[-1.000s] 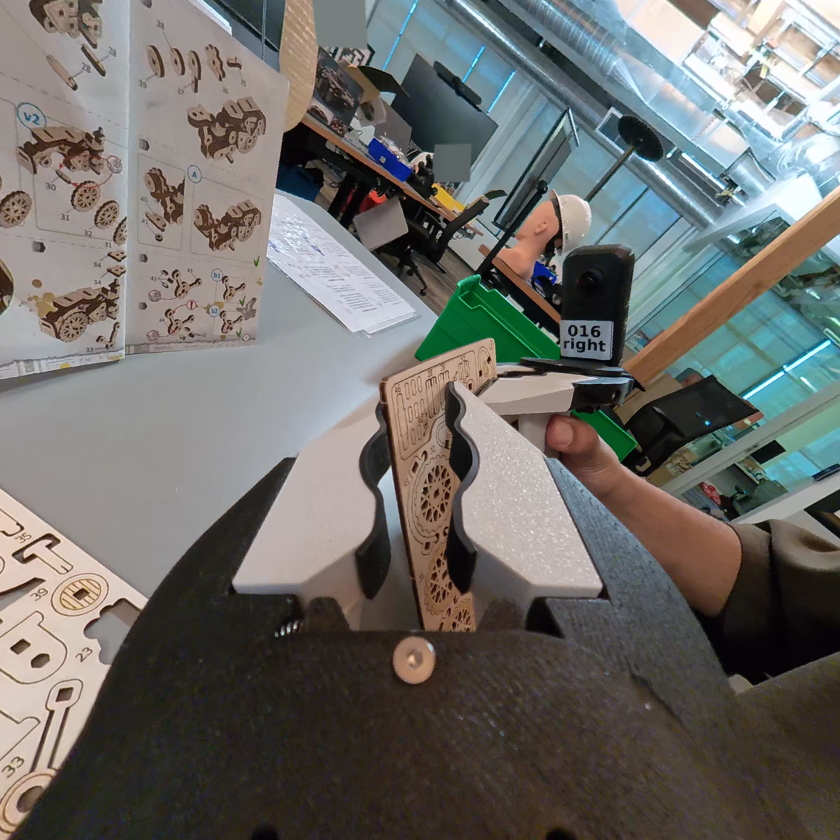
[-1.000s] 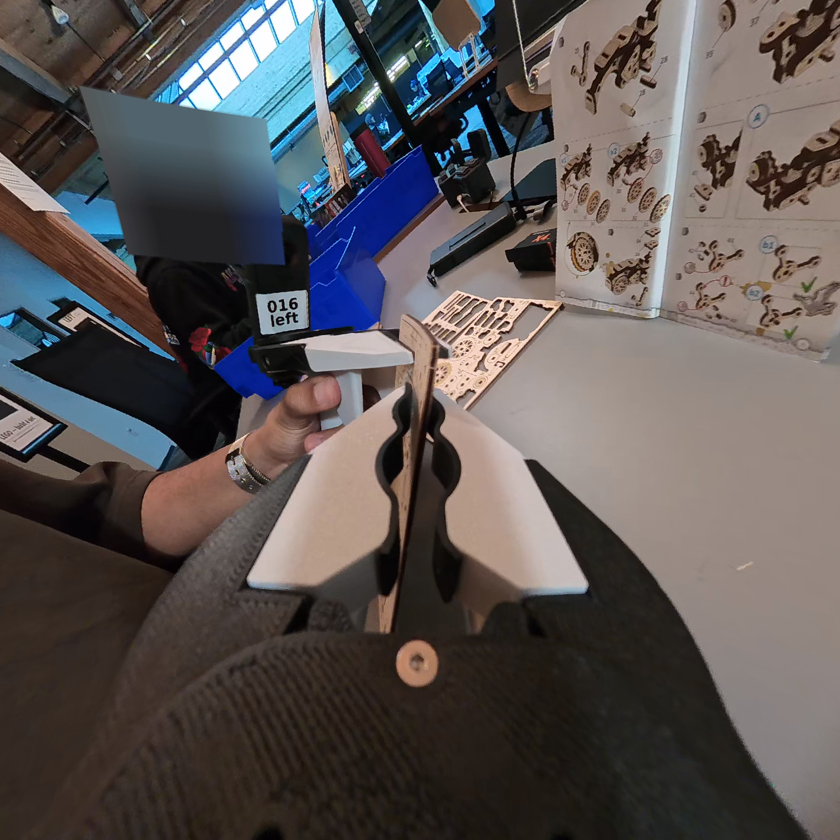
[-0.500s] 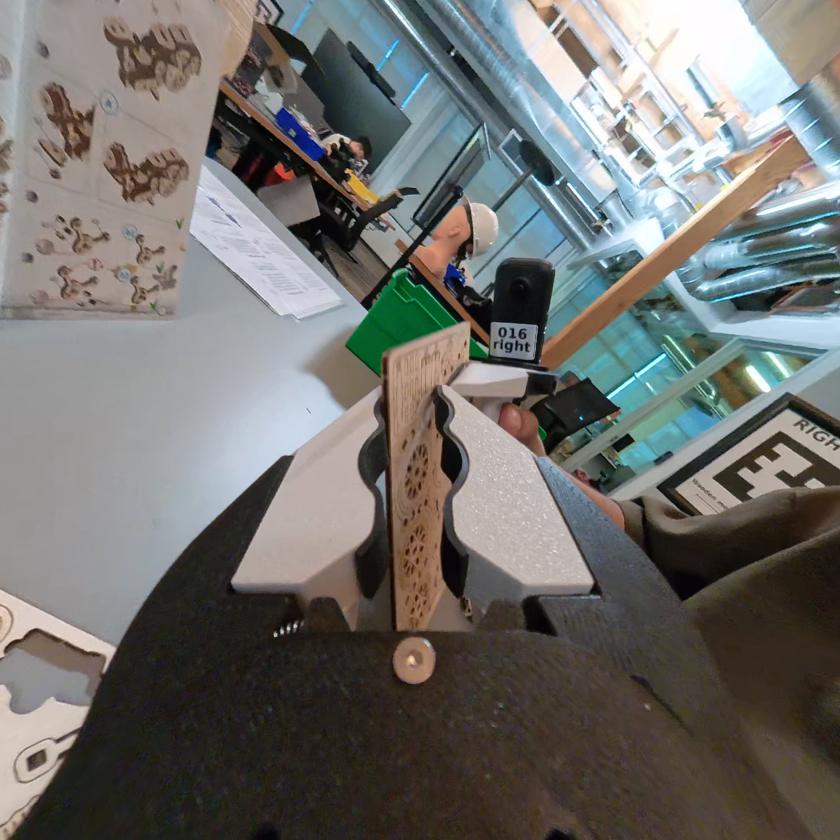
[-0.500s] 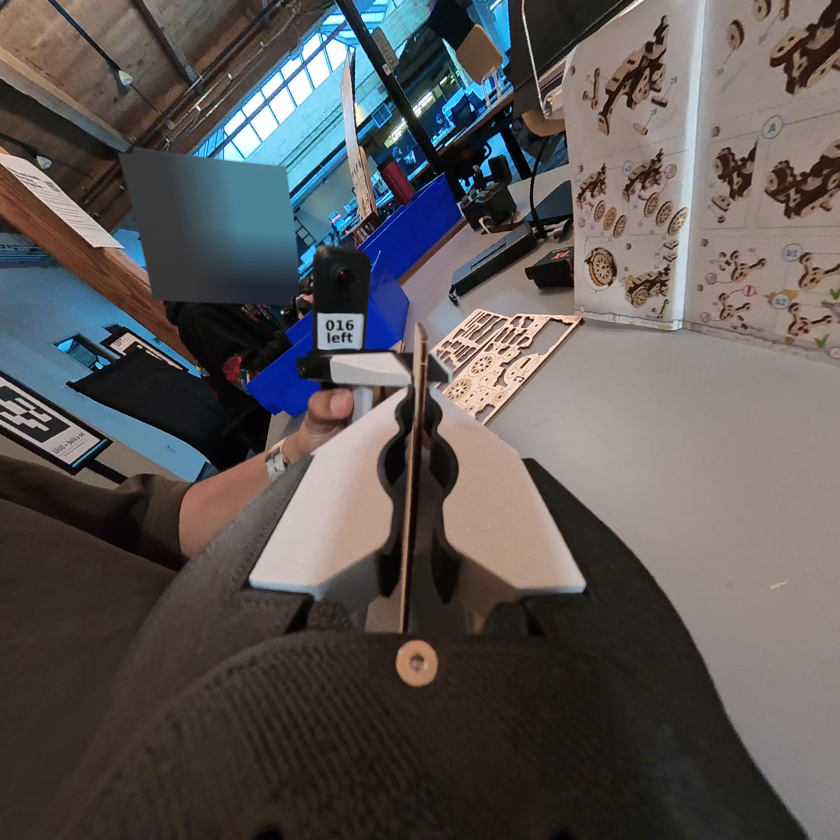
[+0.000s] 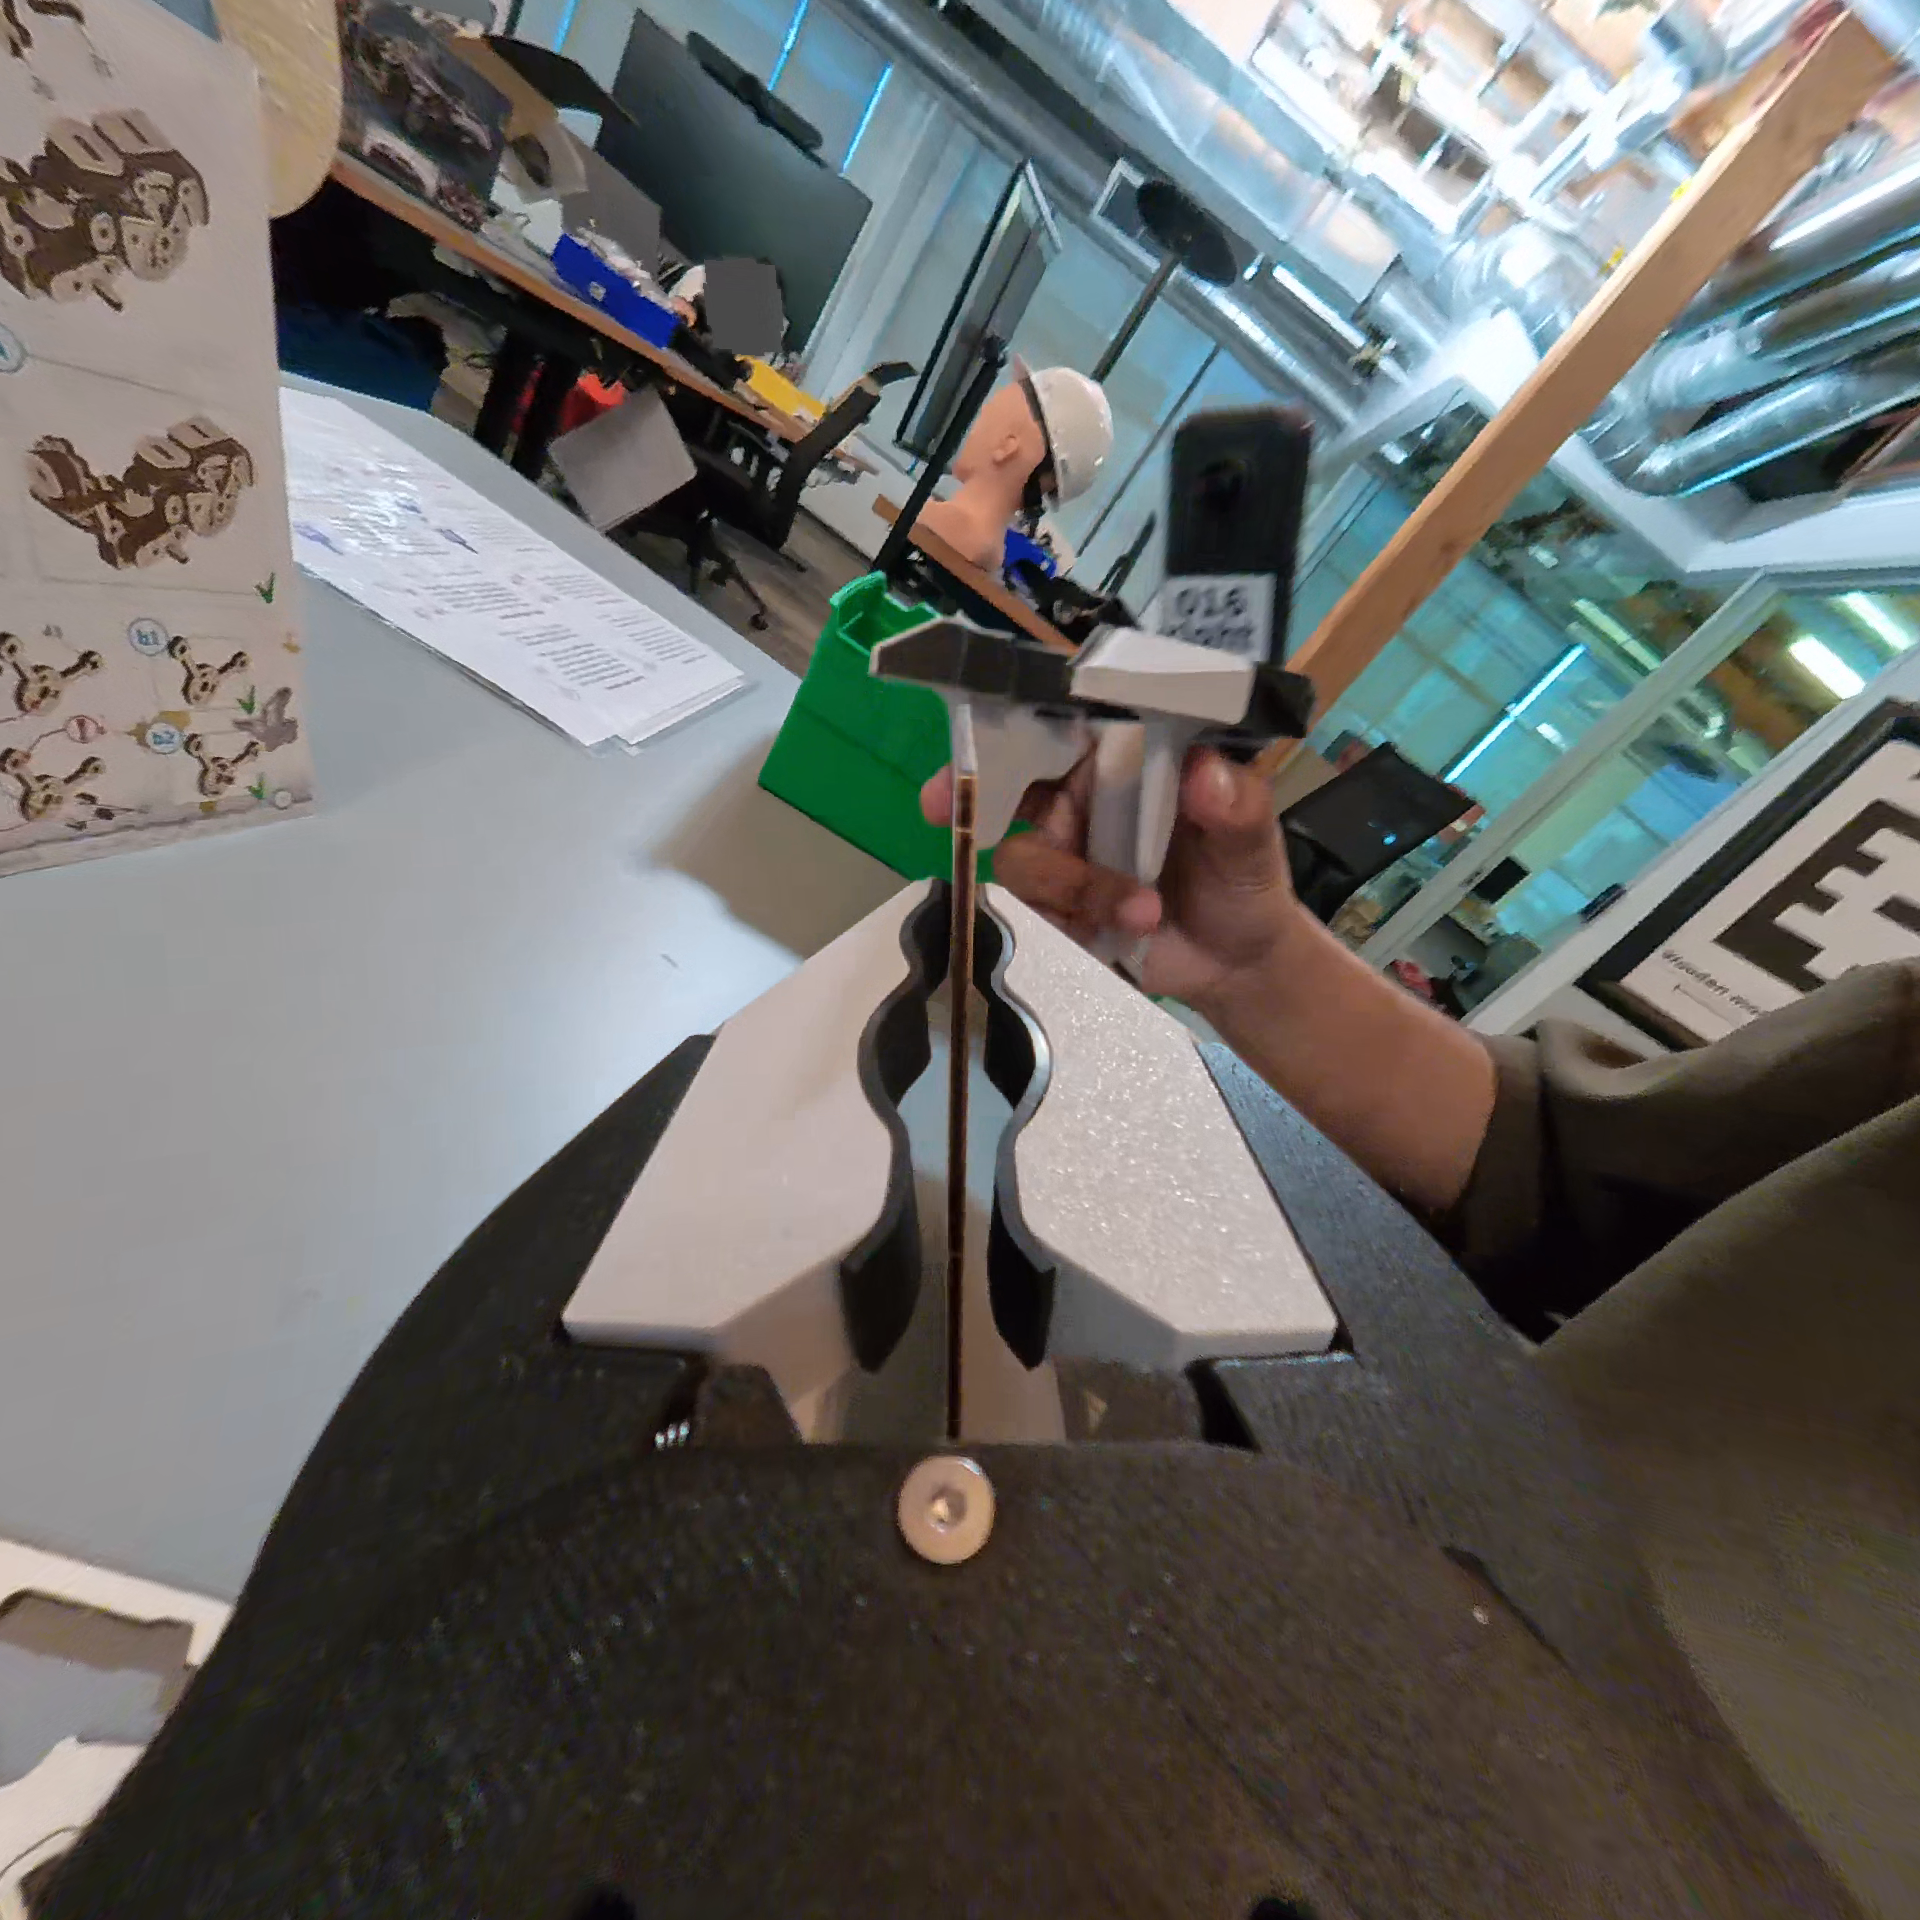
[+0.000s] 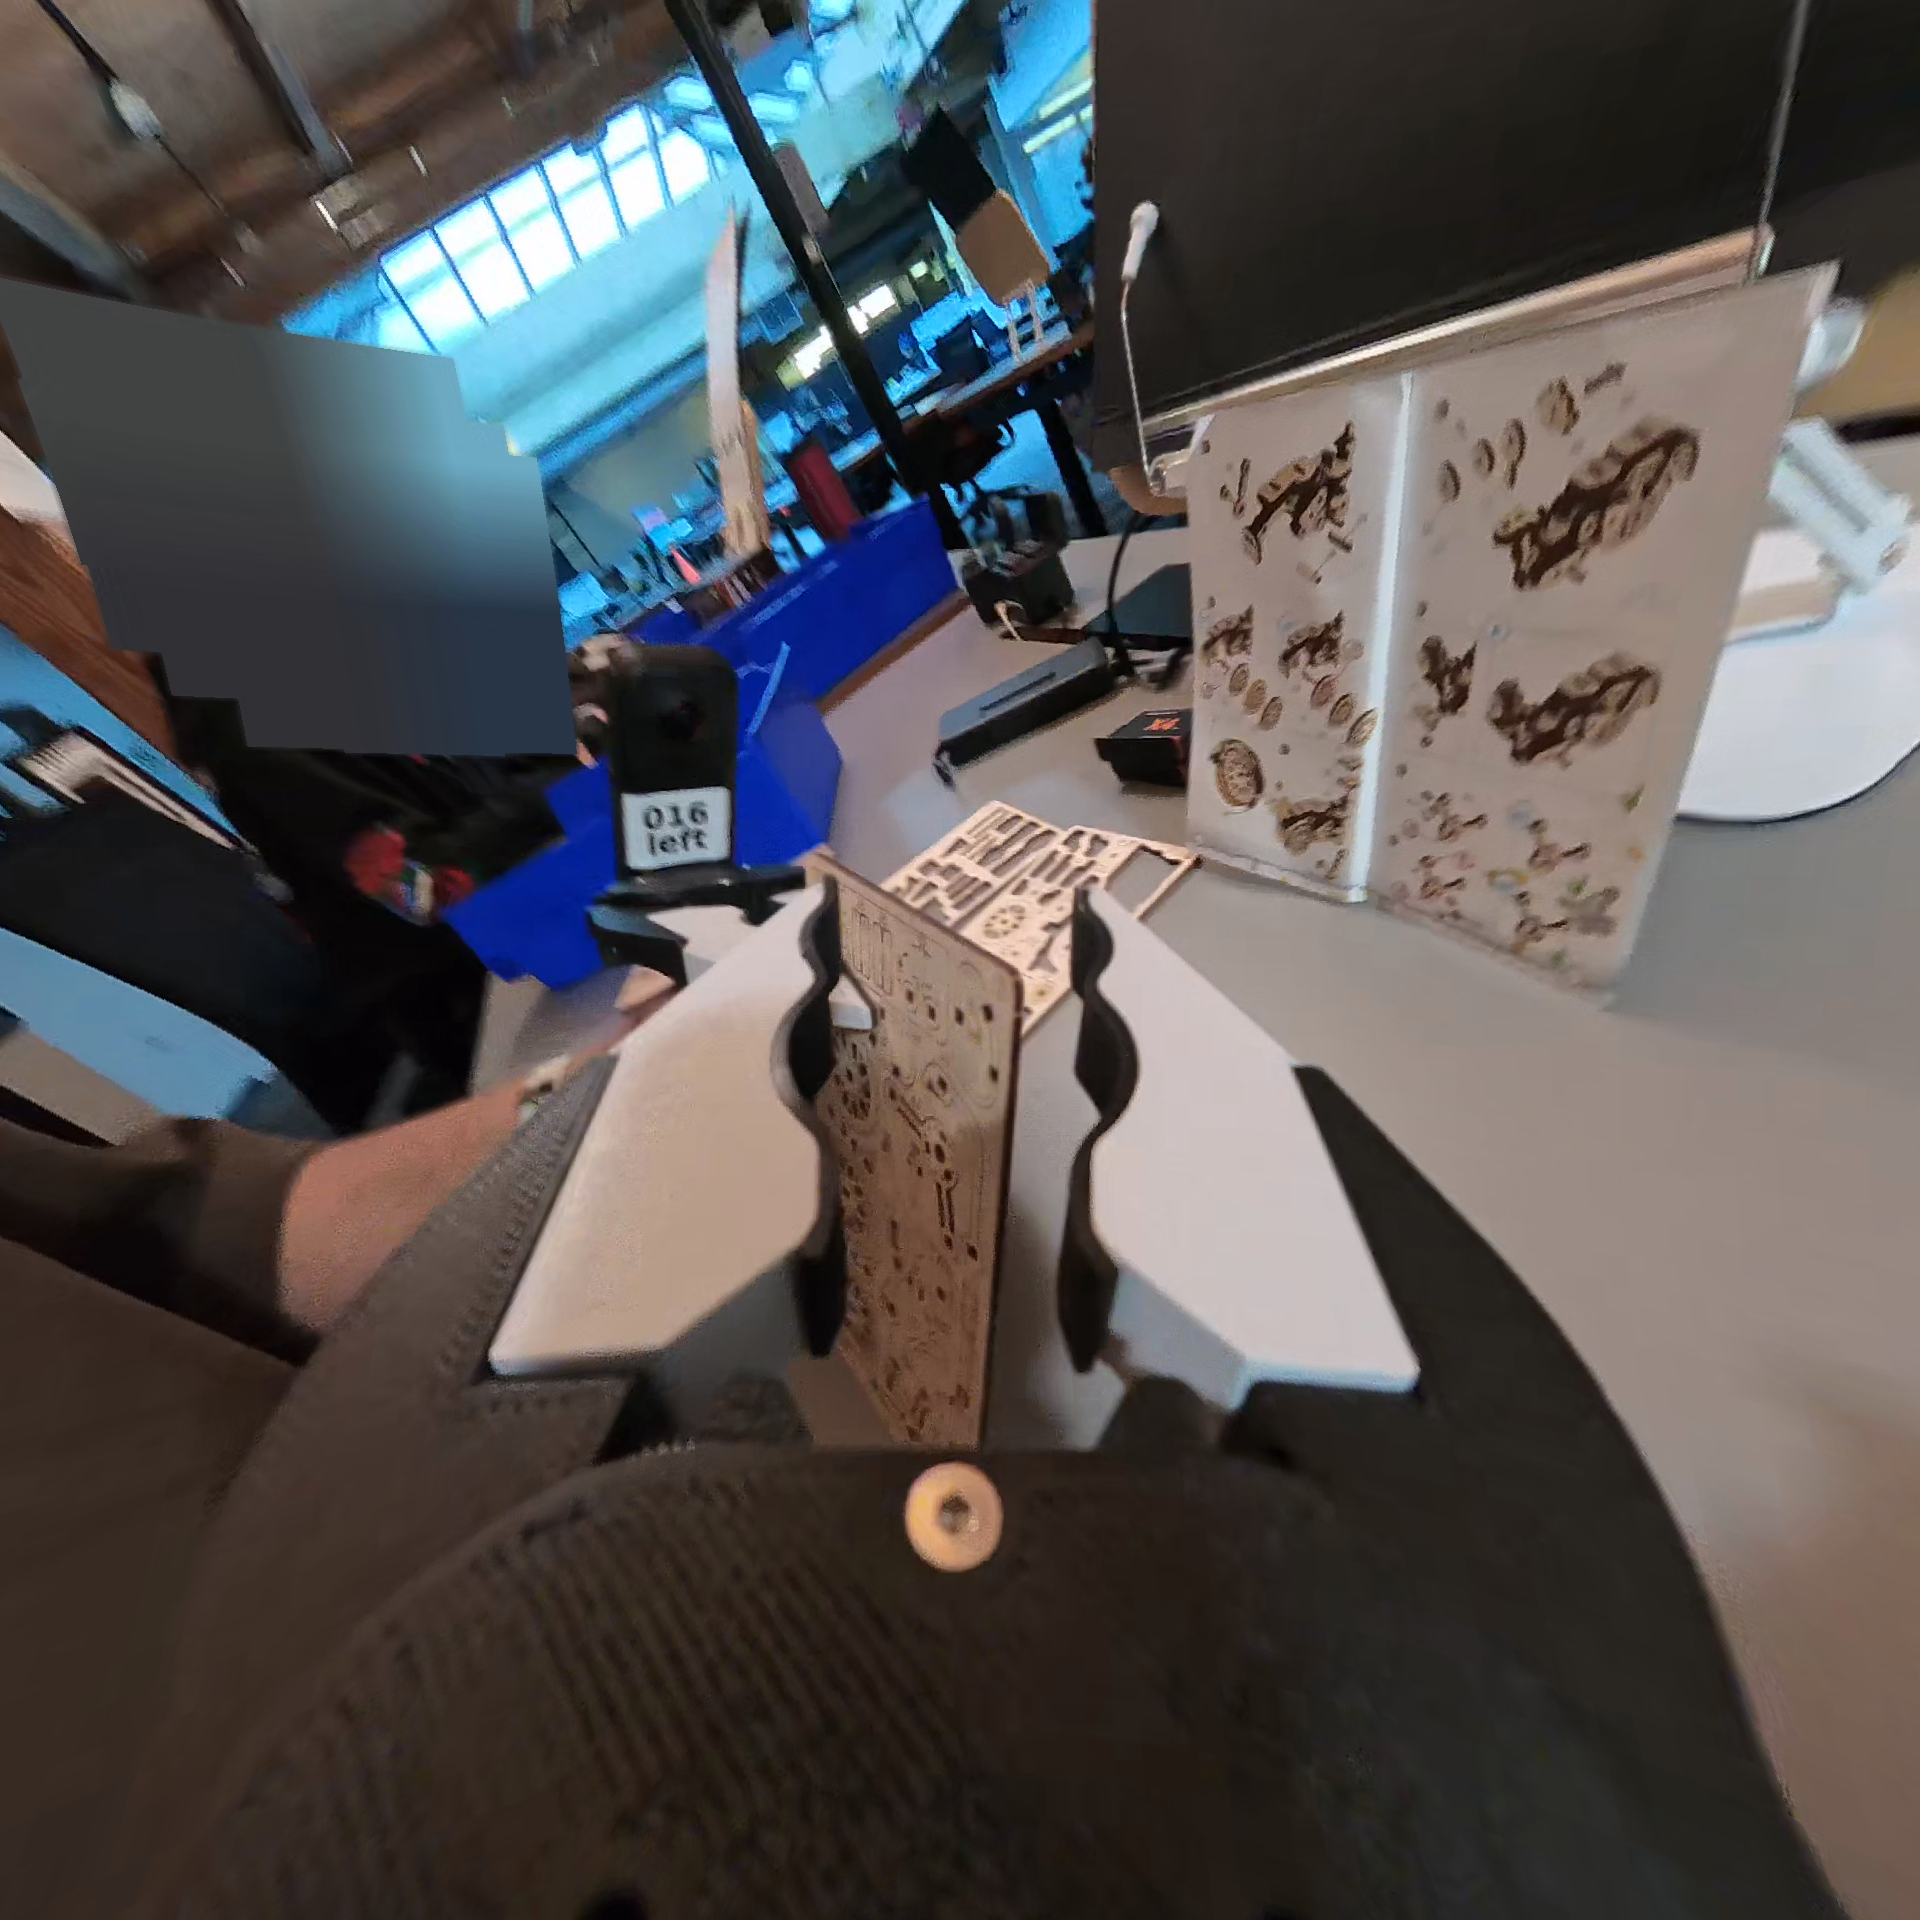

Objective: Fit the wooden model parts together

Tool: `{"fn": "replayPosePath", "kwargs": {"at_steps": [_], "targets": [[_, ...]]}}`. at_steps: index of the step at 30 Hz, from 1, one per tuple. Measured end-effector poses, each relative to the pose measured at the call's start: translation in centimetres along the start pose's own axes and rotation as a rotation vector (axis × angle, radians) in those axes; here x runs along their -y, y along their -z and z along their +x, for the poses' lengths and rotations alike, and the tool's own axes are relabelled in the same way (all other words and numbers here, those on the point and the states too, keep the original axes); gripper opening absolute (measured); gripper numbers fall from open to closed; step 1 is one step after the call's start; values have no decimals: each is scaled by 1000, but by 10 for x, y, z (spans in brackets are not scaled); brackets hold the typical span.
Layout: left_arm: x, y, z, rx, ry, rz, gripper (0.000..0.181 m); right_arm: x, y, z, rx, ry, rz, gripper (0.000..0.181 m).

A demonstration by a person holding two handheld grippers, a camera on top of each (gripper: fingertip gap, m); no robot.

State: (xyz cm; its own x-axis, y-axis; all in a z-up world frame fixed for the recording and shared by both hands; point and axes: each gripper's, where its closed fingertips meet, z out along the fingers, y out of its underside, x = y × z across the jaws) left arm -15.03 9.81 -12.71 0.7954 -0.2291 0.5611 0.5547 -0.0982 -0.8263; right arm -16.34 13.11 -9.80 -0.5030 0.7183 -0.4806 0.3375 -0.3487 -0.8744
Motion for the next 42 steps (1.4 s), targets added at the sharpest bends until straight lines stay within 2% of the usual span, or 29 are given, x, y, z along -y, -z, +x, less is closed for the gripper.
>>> {"fn": "replayPosePath", "kwargs": {"at_steps": [3, 7, 11, 26, 42], "targets": [[0, -2, 3, 39, -58, -41, 0, 0, 1, -10, -57, 169, -103, 46], [-1, -5, 13, 75, -171, -110, 0, -14, 0, -19, -142, 408, -282, 40], [-3, -9, 23, 83, -245, -149, 0, -15, 3, -21, -207, 556, -347, 28], [-4, -11, 32, 66, -302, -133, 3, -15, 12, -33, -145, 536, -391, 13], [12, -1, 30, 4, -169, 16, 11, -13, 10, -35, -118, 461, -367, 8]]}}
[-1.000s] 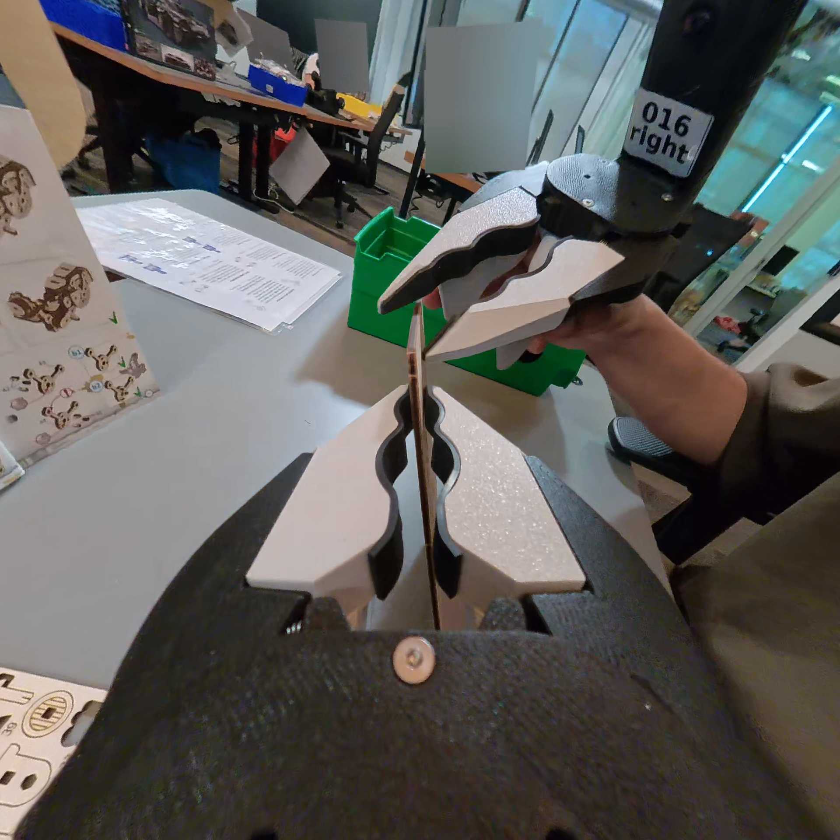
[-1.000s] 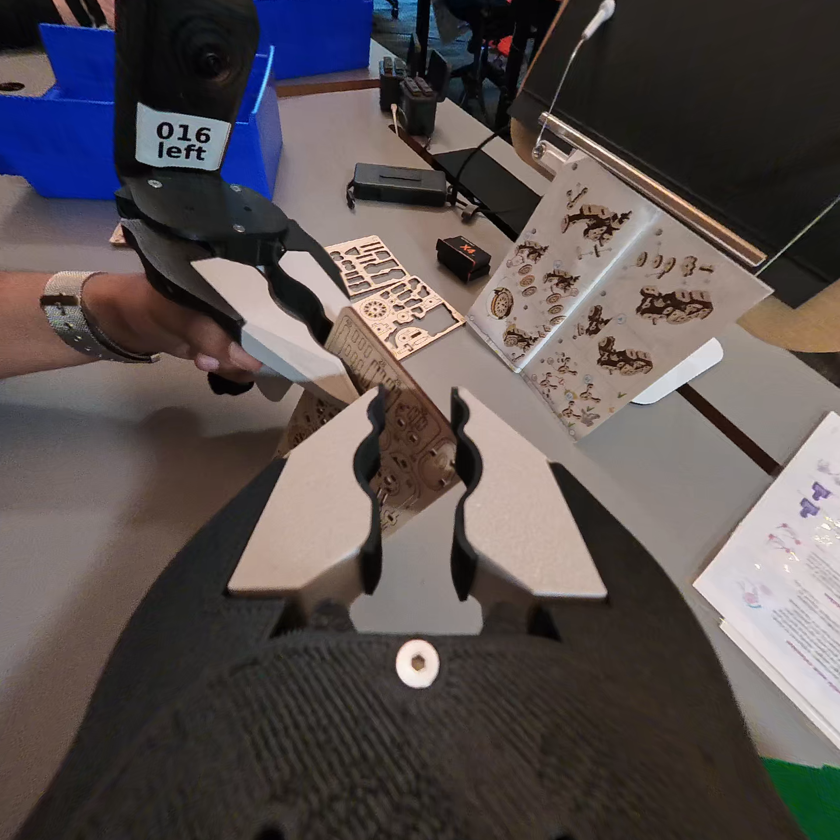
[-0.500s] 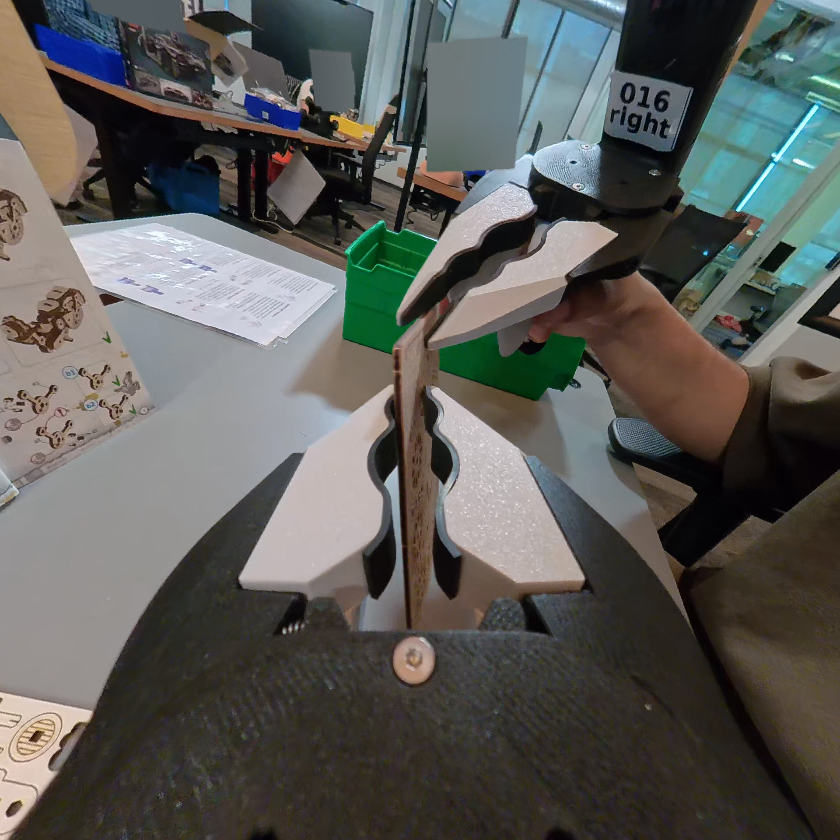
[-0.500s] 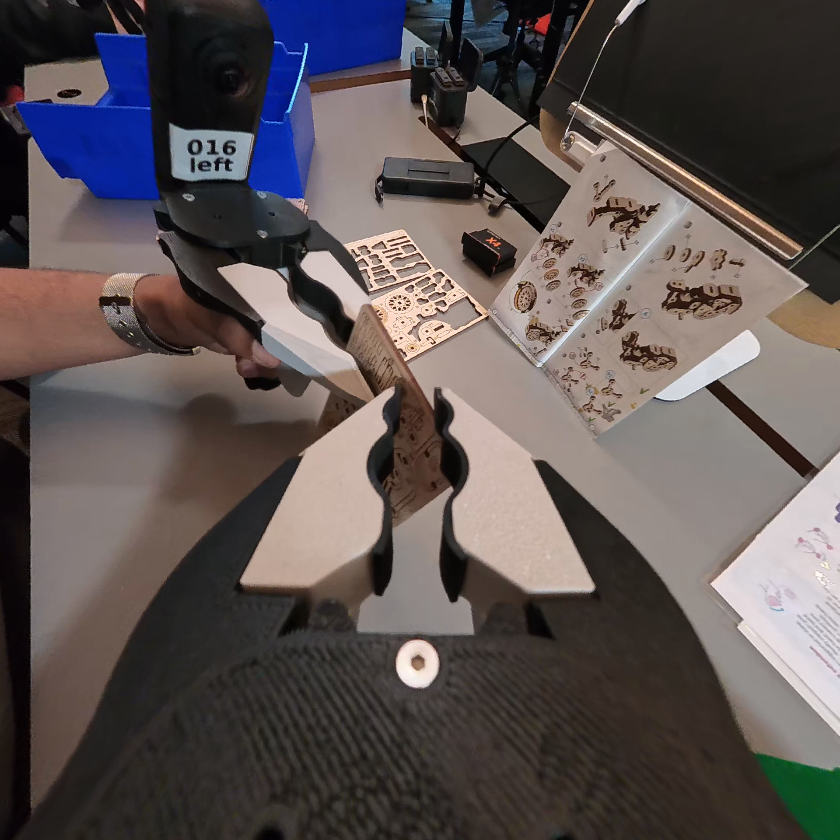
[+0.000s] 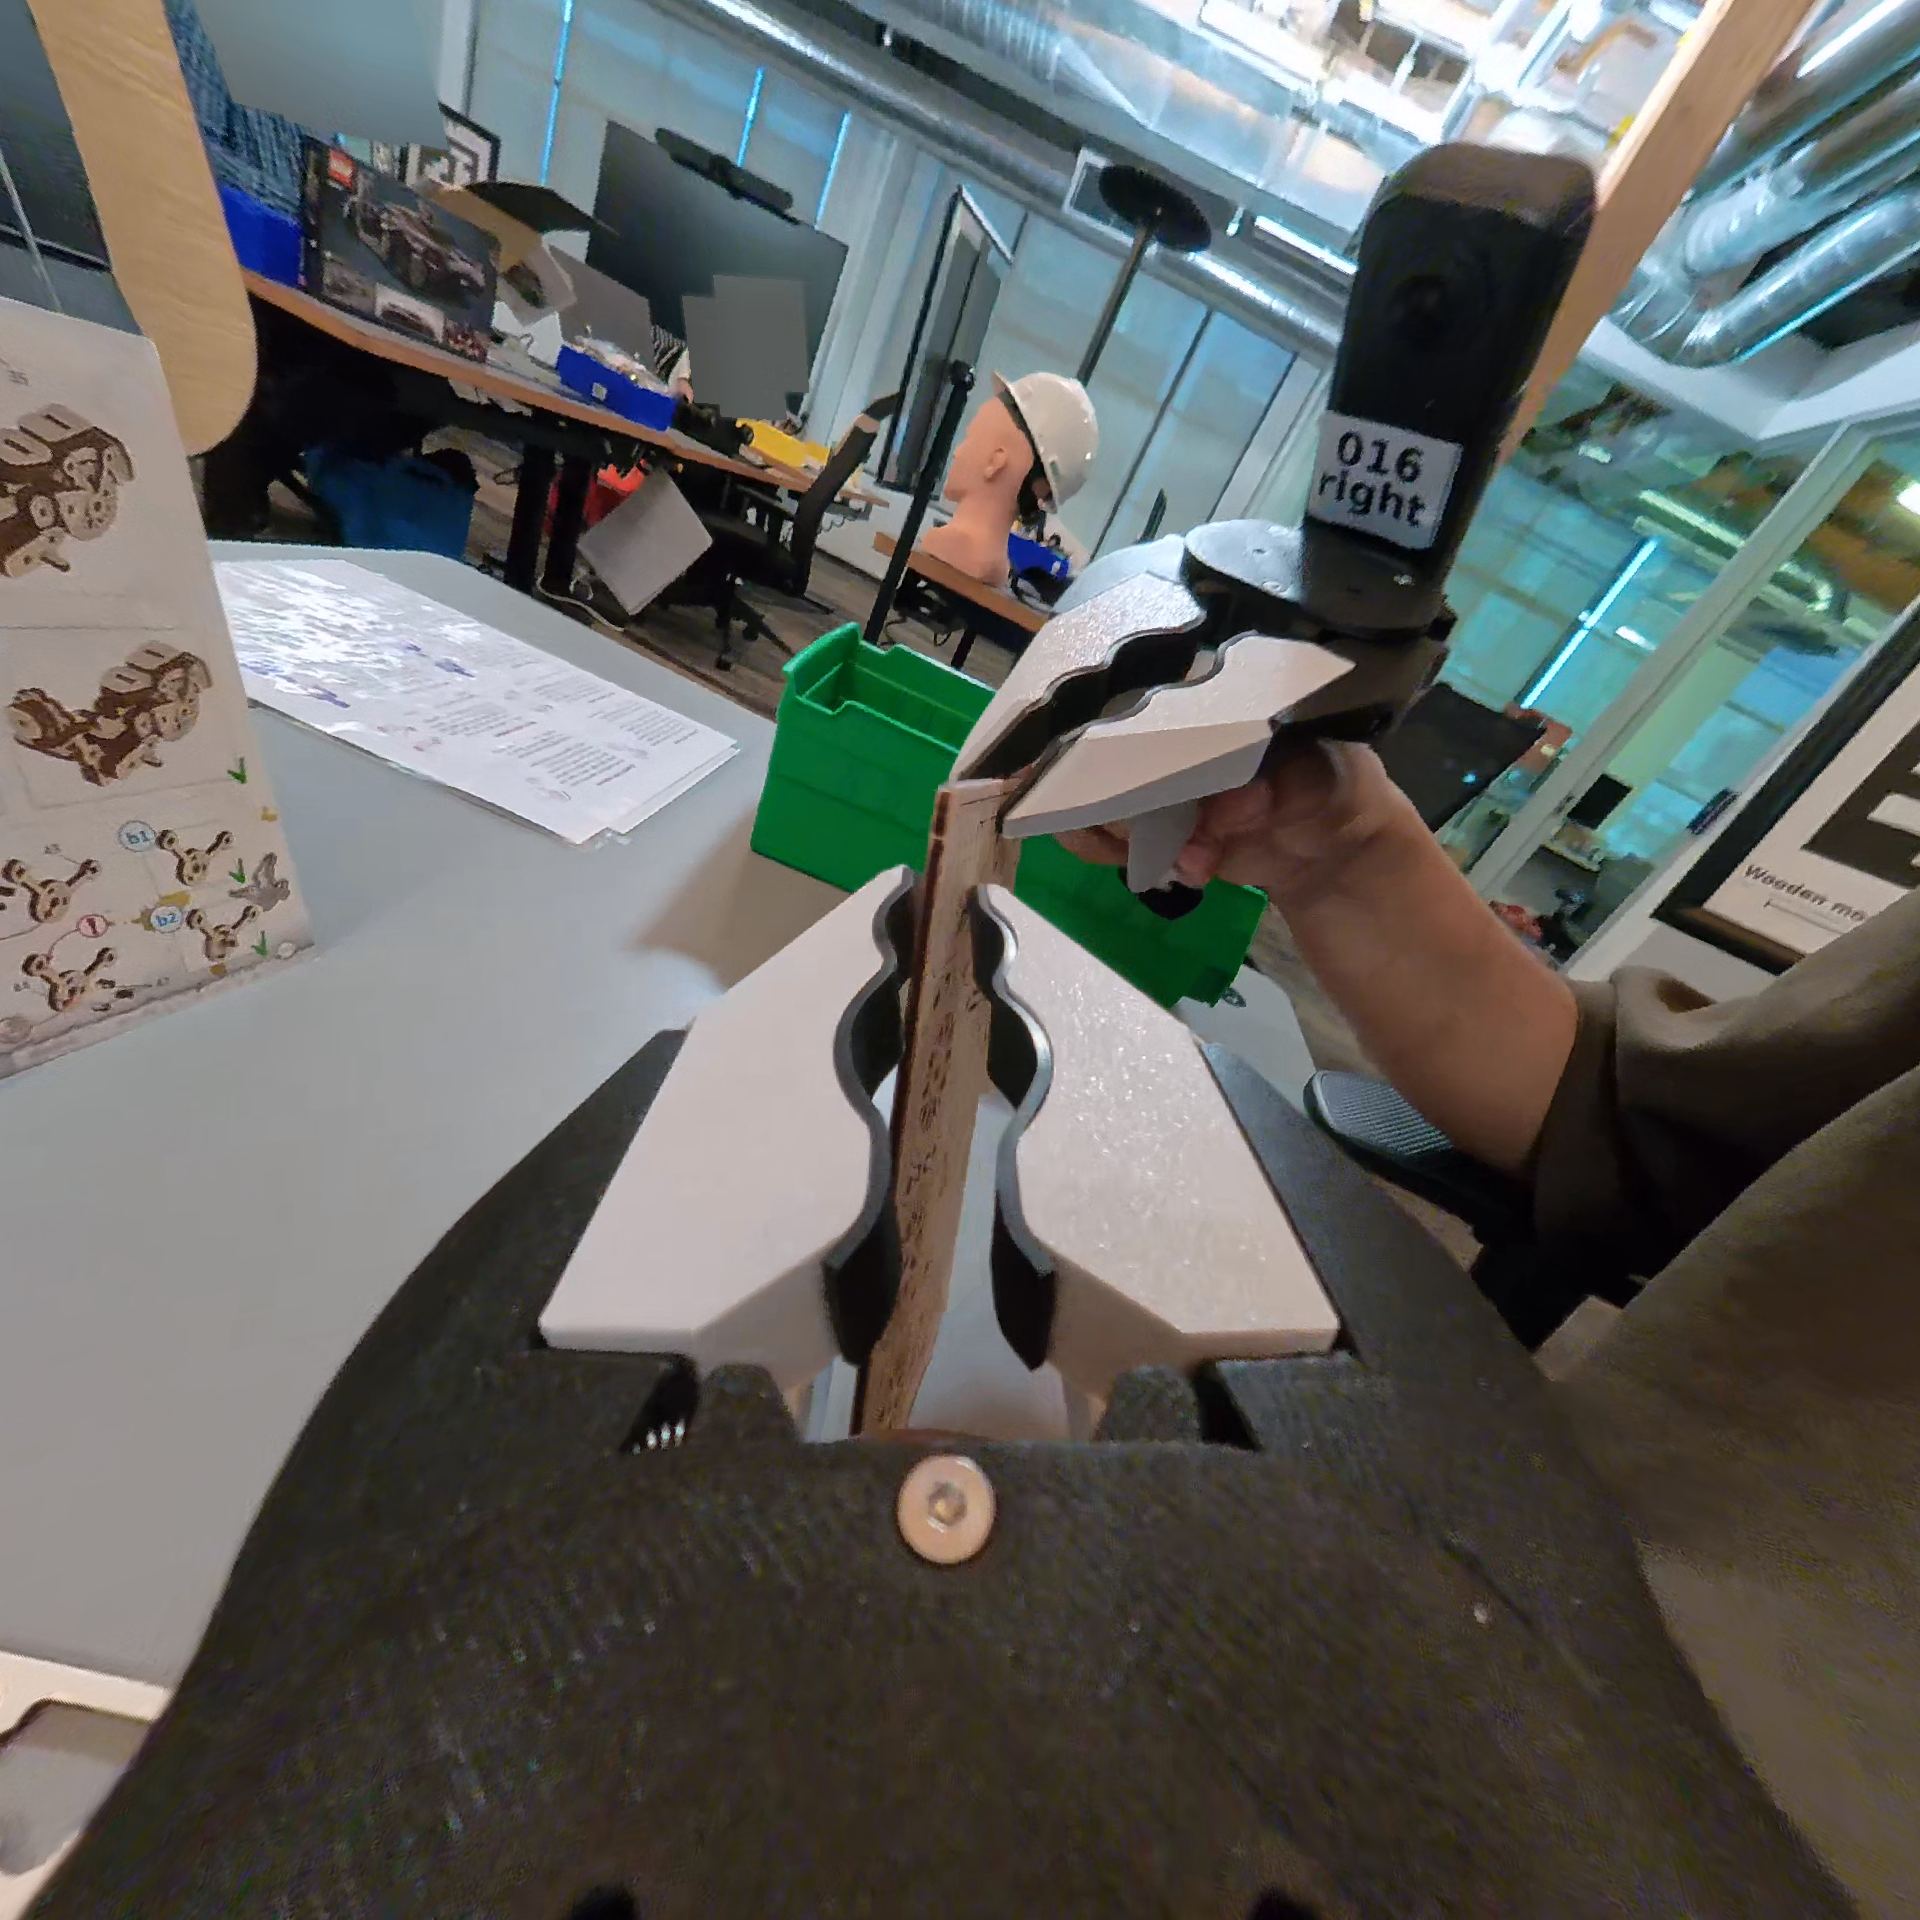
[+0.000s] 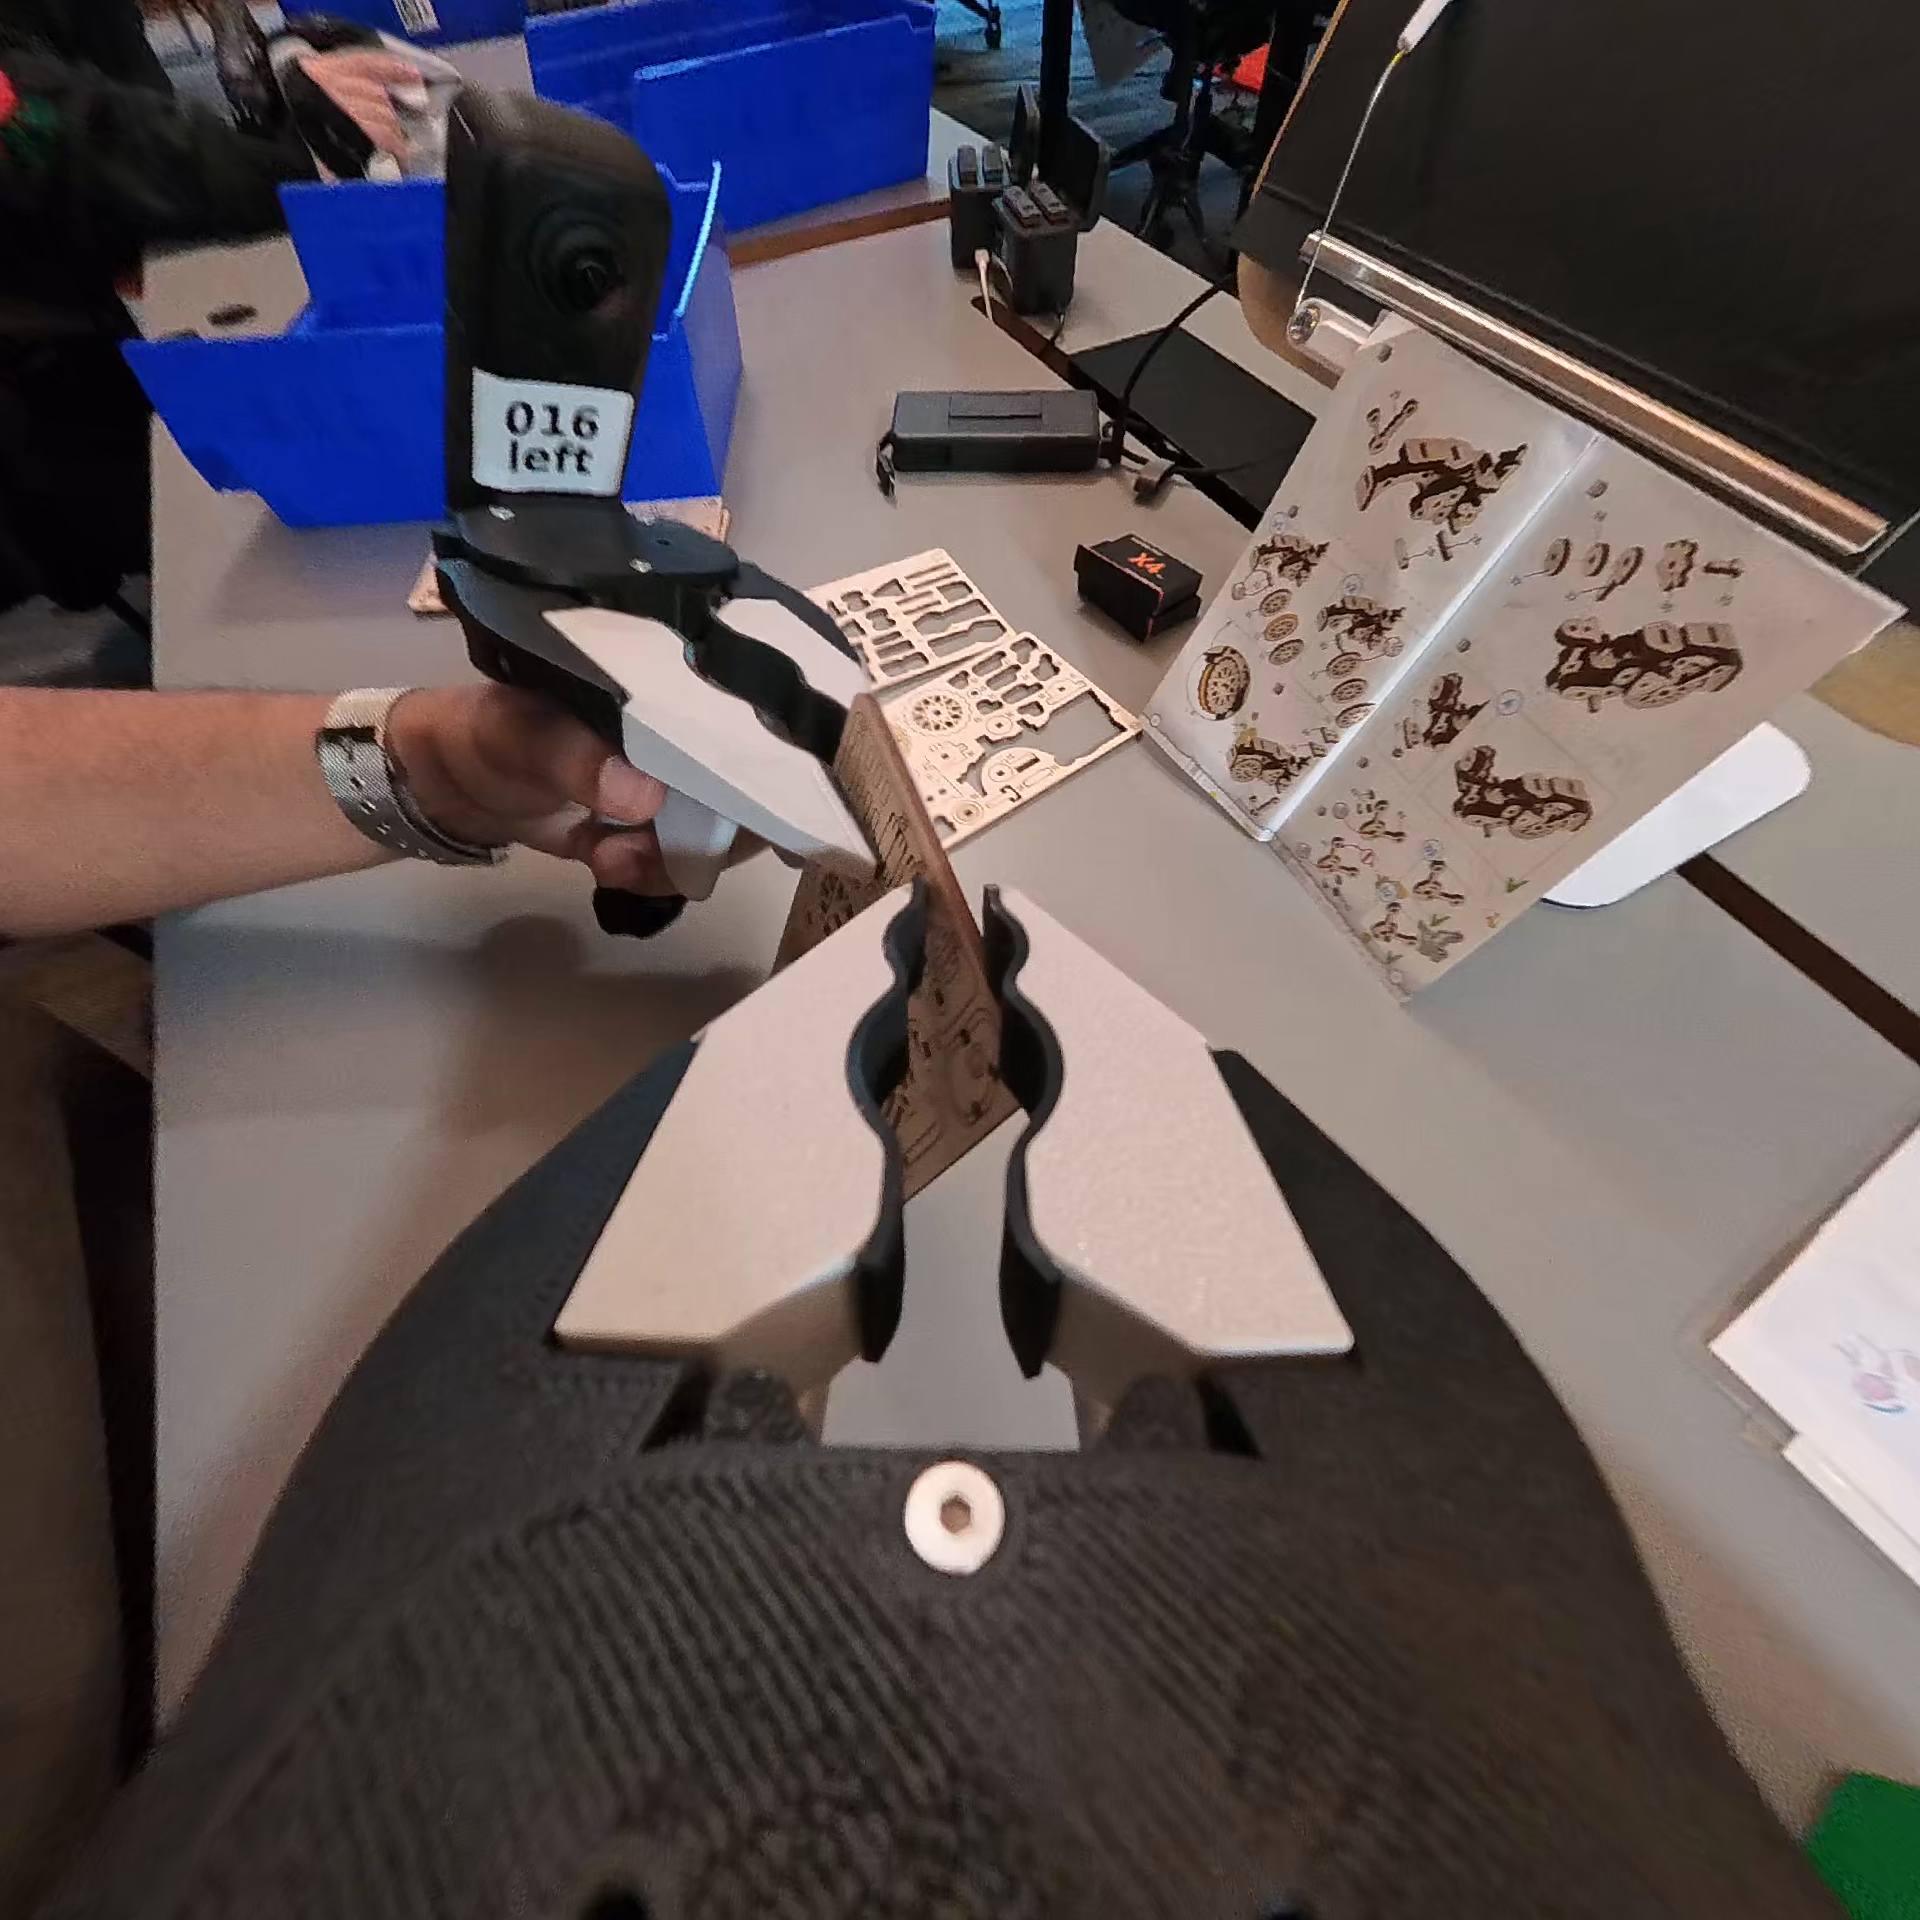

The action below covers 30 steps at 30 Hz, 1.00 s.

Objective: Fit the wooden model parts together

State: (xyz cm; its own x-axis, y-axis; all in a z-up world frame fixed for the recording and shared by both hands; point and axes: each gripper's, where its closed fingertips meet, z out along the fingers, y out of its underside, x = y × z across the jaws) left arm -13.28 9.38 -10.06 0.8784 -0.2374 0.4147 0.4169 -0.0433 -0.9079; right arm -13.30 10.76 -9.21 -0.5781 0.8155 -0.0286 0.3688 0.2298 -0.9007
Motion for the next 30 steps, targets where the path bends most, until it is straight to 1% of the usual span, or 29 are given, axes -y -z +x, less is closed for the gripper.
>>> {"fn": "replayPosePath", "kwargs": {"at_steps": [1, 4, 8, 13, 15, 21, 26, 30], "targets": [[1, 0, 2, -15, 13, 4, 5, 1, 0, 0, 5, -12, 6, 8], [1, 0, 7, -59, 39, 4, 0, 2, 1, 1, 14, -39, 16, 11], [3, 1, 9, -71, 43, 5, 0, 5, 3, 3, 33, -93, 45, 13], [4, 3, 6, -52, 26, -3, 0, 14, 11, 6, 83, -190, 110, 19], [3, 3, 6, -36, -4, -19, 0, 11, 10, 6, 95, -208, 92, 23], [2, -1, 9, 10, -108, -43, 0, -5, -1, 5, 75, -214, 10, 24], [2, -1, 9, 19, -115, -47, 0, -4, -1, 5, 88, -231, 23, 22], [3, -2, 8, 33, -112, -38, 0, -4, -2, 6, 68, -214, 23, 22]]}}
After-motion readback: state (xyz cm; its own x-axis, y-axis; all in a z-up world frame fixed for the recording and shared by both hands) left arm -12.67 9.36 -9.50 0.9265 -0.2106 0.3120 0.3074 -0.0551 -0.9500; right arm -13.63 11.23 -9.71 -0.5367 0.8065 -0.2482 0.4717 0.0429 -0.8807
